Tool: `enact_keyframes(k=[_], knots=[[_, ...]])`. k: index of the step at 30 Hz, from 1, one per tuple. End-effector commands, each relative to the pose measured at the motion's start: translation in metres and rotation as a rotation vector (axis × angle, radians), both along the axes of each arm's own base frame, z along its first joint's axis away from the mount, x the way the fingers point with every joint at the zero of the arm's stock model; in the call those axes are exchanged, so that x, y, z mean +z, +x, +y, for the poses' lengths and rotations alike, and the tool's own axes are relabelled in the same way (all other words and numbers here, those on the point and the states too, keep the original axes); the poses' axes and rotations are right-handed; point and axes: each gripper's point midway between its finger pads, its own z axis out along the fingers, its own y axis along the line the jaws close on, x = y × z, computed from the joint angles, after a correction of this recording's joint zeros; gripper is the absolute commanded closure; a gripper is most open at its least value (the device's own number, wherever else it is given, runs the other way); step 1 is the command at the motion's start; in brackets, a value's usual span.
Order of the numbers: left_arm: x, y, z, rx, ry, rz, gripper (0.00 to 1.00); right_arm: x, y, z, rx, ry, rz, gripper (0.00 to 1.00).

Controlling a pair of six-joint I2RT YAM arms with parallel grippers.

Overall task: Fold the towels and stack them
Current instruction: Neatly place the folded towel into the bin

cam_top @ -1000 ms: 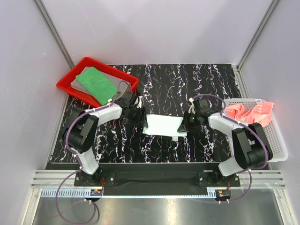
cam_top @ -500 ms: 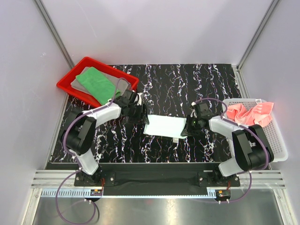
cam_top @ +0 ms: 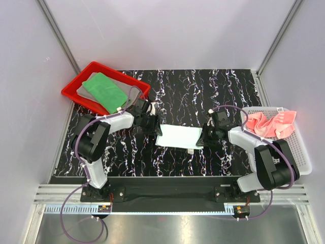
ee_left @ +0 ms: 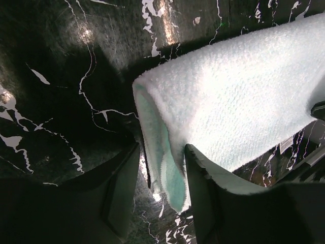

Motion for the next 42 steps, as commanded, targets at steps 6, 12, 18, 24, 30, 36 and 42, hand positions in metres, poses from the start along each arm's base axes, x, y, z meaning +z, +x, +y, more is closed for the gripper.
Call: enact_keyframes(k=[6,12,18,24,30,36,42], knots=[[-0.024,-0.015,0.0,-0.026,0.041,0.052,0.67,0.045,0.015,0.007,0.001,0.045,-0.12,0.82],[-0.024,-0.014,-0.003,-0.021,0.037,0.057,0.93,0.068,0.017,0.009,0.013,0.071,-0.171,0.81],[0.001,-0.01,-0.007,-0.058,0.026,0.038,1.0,0.084,0.018,0.009,0.029,0.076,-0.214,0.8],[0.048,-0.009,0.012,-0.086,0.117,-0.044,1.0,0.1,0.019,0.008,0.044,0.072,-0.256,0.8],[0.065,-0.002,0.046,-0.102,0.297,-0.102,1.0,0.117,0.025,0.01,0.055,0.076,-0.295,0.79],[0.099,0.021,0.076,-0.079,0.457,-0.235,1.0,0.123,0.027,0.01,0.057,0.077,-0.318,0.79],[0.141,0.06,0.133,-0.015,0.77,-0.378,1.0,0.122,0.028,0.012,0.066,0.085,-0.321,0.79]])
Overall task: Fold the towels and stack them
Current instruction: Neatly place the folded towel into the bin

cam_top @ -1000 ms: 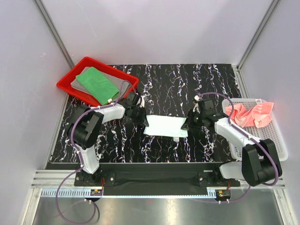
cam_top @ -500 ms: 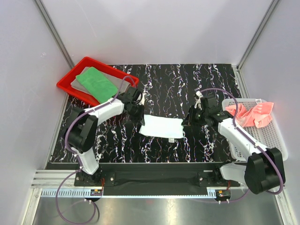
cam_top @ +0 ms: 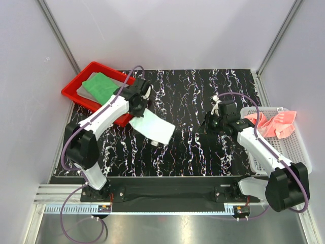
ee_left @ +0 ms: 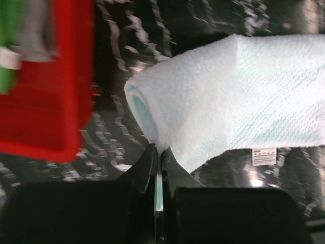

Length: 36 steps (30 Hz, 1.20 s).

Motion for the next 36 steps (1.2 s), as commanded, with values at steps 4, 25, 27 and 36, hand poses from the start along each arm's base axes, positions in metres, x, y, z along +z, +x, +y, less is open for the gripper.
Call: enact_keyframes(k=[4,25,27,36], knots=[[0.062,0.051,0.078,0.077,0.31,-0.228,1.0,0.023,0.012,0.01,0.037,0.041,-0.088,0.79],[0.062,0.252,0.247,0.238,0.491,-0.439,1.0,-0.003,0.077,0.047,0.133,0.093,-0.061,0.79],[0.07,0.27,0.25,0.281,0.422,-0.495,0.97,-0.007,0.083,0.051,0.143,0.094,-0.05,0.78],[0.077,0.25,0.275,0.507,0.472,-0.505,0.09,-0.036,0.092,0.049,0.123,0.051,0.021,0.69]])
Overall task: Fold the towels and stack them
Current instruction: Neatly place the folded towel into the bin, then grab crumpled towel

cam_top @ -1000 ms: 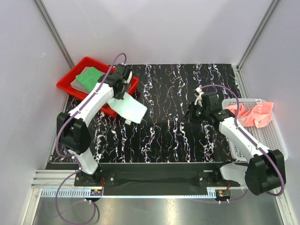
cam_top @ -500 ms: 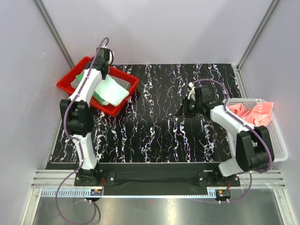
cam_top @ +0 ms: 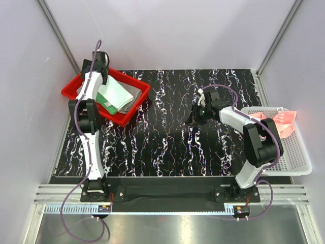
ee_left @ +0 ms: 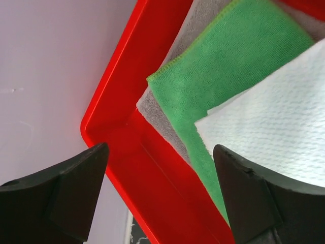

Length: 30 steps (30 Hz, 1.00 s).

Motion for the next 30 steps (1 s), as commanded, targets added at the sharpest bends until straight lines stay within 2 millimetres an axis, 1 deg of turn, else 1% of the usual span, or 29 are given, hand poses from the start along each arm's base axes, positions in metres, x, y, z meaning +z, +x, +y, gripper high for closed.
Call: enact_keyframes(k=[1,2,3,4,5,6,7,8,9,10,11,12,13,14,15,16,17,18,19,20,21,22,23,25,27,29,30], knots=[[0.085,-0.005,-0.036,0.012,-0.035,-0.206,0.09,0.027,0.014,0.004,0.003,0.01,-0.08,0.68],[0.087,-0.011,-0.048,0.0,-0.073,-0.209,0.09,0.033,0.014,0.001,-0.006,-0.006,-0.076,0.68],[0.077,-0.021,-0.059,-0.012,-0.099,-0.179,0.09,0.046,0.018,-0.005,-0.033,-0.031,-0.108,0.66],[0.101,-0.033,-0.082,-0.046,-0.14,-0.221,0.09,0.051,0.015,-0.01,-0.05,-0.052,-0.1,0.54],[0.105,-0.04,-0.096,-0.065,-0.176,-0.231,0.07,0.066,0.02,-0.012,-0.068,-0.061,-0.133,0.45],[0.107,-0.049,-0.11,-0.093,-0.224,-0.229,0.07,0.08,0.026,-0.024,-0.119,-0.099,-0.176,0.31],[0.12,-0.066,-0.131,-0.144,-0.274,-0.239,0.07,0.083,0.024,-0.033,-0.152,-0.123,-0.166,0.16],[0.119,-0.075,-0.158,-0.201,-0.39,-0.232,0.05,0.094,0.031,-0.043,-0.199,-0.15,-0.187,0.0],[0.123,-0.086,-0.176,-0.262,-0.447,-0.22,0.01,0.104,0.035,-0.062,-0.264,-0.17,-0.197,0.0],[0.128,-0.108,-0.198,-0.324,-0.487,-0.202,0.01,0.107,0.033,-0.076,-0.329,-0.199,-0.172,0.0],[0.131,-0.119,-0.216,-0.36,-0.546,-0.194,0.01,0.11,0.033,-0.09,-0.379,-0.219,-0.173,0.0],[0.133,-0.131,-0.23,-0.392,-0.567,-0.187,0.01,0.111,0.035,-0.109,-0.443,-0.248,-0.17,0.0],[0.147,-0.151,-0.252,-0.459,-0.592,-0.198,0.01,0.117,0.033,-0.136,-0.549,-0.254,-0.154,0.0],[0.137,-0.164,-0.263,-0.484,-0.604,-0.178,0.01,0.114,0.03,-0.156,-0.621,-0.283,-0.142,0.0],[0.137,-0.176,-0.272,-0.51,-0.618,-0.172,0.01,0.116,0.027,-0.178,-0.703,-0.325,-0.149,0.0],[0.156,-0.193,-0.288,-0.572,-0.652,-0.221,0.01,0.112,0.024,-0.193,-0.765,-0.344,-0.131,0.0],[0.161,-0.202,-0.296,-0.598,-0.693,-0.241,0.01,0.106,0.019,-0.217,-0.838,-0.379,-0.11,0.0],[0.16,-0.221,-0.296,-0.615,-0.73,-0.257,0.01,0.103,0.015,-0.239,-0.904,-0.42,-0.103,0.0],[0.172,-0.226,-0.304,-0.64,-0.807,-0.314,0.01,0.099,0.012,-0.253,-0.944,-0.441,-0.088,0.0],[0.173,-0.235,-0.308,-0.665,-0.849,-0.329,0.01,0.095,0.006,-0.277,-1.011,-0.487,-0.073,0.0],[0.164,-0.242,-0.308,-0.667,-0.865,-0.322,0.01,0.09,0.002,-0.292,-1.044,-0.527,-0.054,0.0],[0.174,-0.249,-0.306,-0.672,-0.88,-0.354,0.01,0.087,-0.002,-0.304,-1.068,-0.569,-0.046,0.0],[0.174,-0.251,-0.304,-0.668,-0.878,-0.356,0.01,0.084,-0.01,-0.328,-1.132,-0.624,-0.031,0.0],[0.176,-0.257,-0.305,-0.688,-0.886,-0.339,0.01,0.072,-0.015,-0.349,-1.167,-0.67,-0.006,0.0],[0.173,-0.261,-0.312,-0.689,-0.93,-0.311,0.01,0.064,-0.019,-0.368,-1.201,-0.678,0.019,0.0],[0.165,-0.27,-0.325,-0.706,-1.007,-0.251,0.01,0.061,-0.016,-0.376,-1.198,-0.694,0.008,0.01],[0.156,-0.27,-0.328,-0.698,-1.021,-0.214,0.01,0.058,-0.016,-0.38,-1.2,-0.712,0.015,0.02]])
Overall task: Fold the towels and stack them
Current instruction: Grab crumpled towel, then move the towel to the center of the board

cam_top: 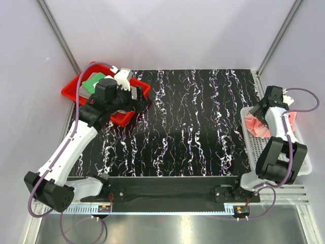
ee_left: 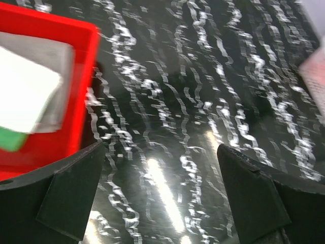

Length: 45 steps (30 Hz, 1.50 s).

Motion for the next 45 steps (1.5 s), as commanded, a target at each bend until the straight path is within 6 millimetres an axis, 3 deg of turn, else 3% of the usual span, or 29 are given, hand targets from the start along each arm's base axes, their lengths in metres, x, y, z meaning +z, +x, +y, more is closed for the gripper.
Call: enact_keyframes(k=[1,7,11,12,15,16,17,18,19,21,23,24,26,27,30,31,32,33,35,36,37,38,39,42,45], knots=[[-0.004,-0.009,-0.026,-0.096,-0.107,0.072,0.01,0.003,0.006,-0.026,-0.022,-0.106,0.004,0.02],[-0.032,-0.007,-0.016,-0.071,-0.03,0.105,0.01,-0.028,-0.005,-0.057,-0.072,-0.117,0.087,0.05],[-0.035,-0.006,-0.016,-0.08,-0.022,0.09,0.01,-0.043,0.01,-0.053,-0.013,-0.073,0.046,0.16],[-0.033,-0.006,-0.017,-0.084,-0.024,0.083,0.01,-0.045,0.015,-0.05,0.016,-0.06,0.04,0.34],[-0.026,-0.006,-0.02,-0.105,-0.035,0.068,0.01,-0.022,0.031,-0.032,0.099,0.025,-0.006,0.72],[-0.023,-0.005,-0.019,-0.097,-0.037,0.067,0.01,0.005,0.048,-0.025,0.148,0.048,-0.072,0.79],[-0.019,-0.007,-0.019,-0.09,-0.045,0.058,0.01,0.028,0.055,-0.013,0.188,0.053,-0.113,0.85],[-0.015,-0.007,-0.017,-0.086,-0.05,0.044,0.01,0.063,0.063,-0.005,0.228,0.044,-0.155,0.95],[-0.013,-0.006,-0.015,-0.074,-0.047,0.035,0.01,0.087,0.069,0.009,0.283,0.052,-0.2,0.98],[-0.004,-0.008,-0.011,-0.061,-0.05,0.006,0.01,0.154,0.081,0.05,0.421,0.036,-0.319,1.0],[0.001,-0.009,-0.01,-0.057,-0.047,-0.008,0.01,0.195,0.084,0.094,0.575,0.081,-0.408,1.0],[0.002,-0.01,-0.007,-0.04,-0.05,0.002,0.01,0.221,0.082,0.126,0.661,0.094,-0.452,1.0],[0.011,-0.008,-0.003,-0.005,-0.055,-0.012,0.01,0.243,0.074,0.172,0.811,0.202,-0.528,1.0],[0.014,-0.008,-0.001,0.004,-0.058,-0.017,0.01,0.243,0.068,0.197,0.862,0.273,-0.538,1.0],[0.018,-0.013,0.003,0.006,-0.051,-0.025,0.01,0.235,0.044,0.251,1.026,0.405,-0.531,0.94],[0.017,-0.015,0.002,-0.008,-0.038,-0.026,0.01,0.203,0.033,0.273,1.065,0.462,-0.449,0.93],[0.013,-0.018,0.004,-0.013,-0.028,-0.02,0.01,0.189,0.023,0.281,1.086,0.479,-0.415,0.92],[0.005,-0.021,0.006,-0.016,-0.007,0.001,0.01,0.148,0.013,0.289,1.089,0.517,-0.325,0.92],[-0.011,-0.024,0.008,-0.016,0.014,0.041,0.02,0.107,-0.003,0.306,1.097,0.575,-0.254,0.92],[-0.02,-0.026,0.009,-0.014,0.022,0.063,0.03,0.094,0.001,0.314,1.1,0.609,-0.277,0.89],[-0.028,-0.028,0.009,-0.014,0.02,0.08,0.06,0.053,-0.017,0.321,1.094,0.675,-0.199,0.85],[-0.034,-0.028,0.009,-0.007,0.02,0.093,0.08,0.031,-0.022,0.329,1.089,0.701,-0.156,0.8],[-0.051,-0.031,0.009,0.004,0.022,0.137,0.09,0.007,-0.026,0.332,1.073,0.716,-0.127,0.67],[-0.078,-0.035,0.006,0.008,0.039,0.212,0.12,-0.02,-0.034,0.335,1.078,0.711,-0.027,0.54],[-0.094,-0.036,-0.002,0.01,0.056,0.272,0.13,-0.009,-0.028,0.324,1.056,0.625,-0.02,0.49]])
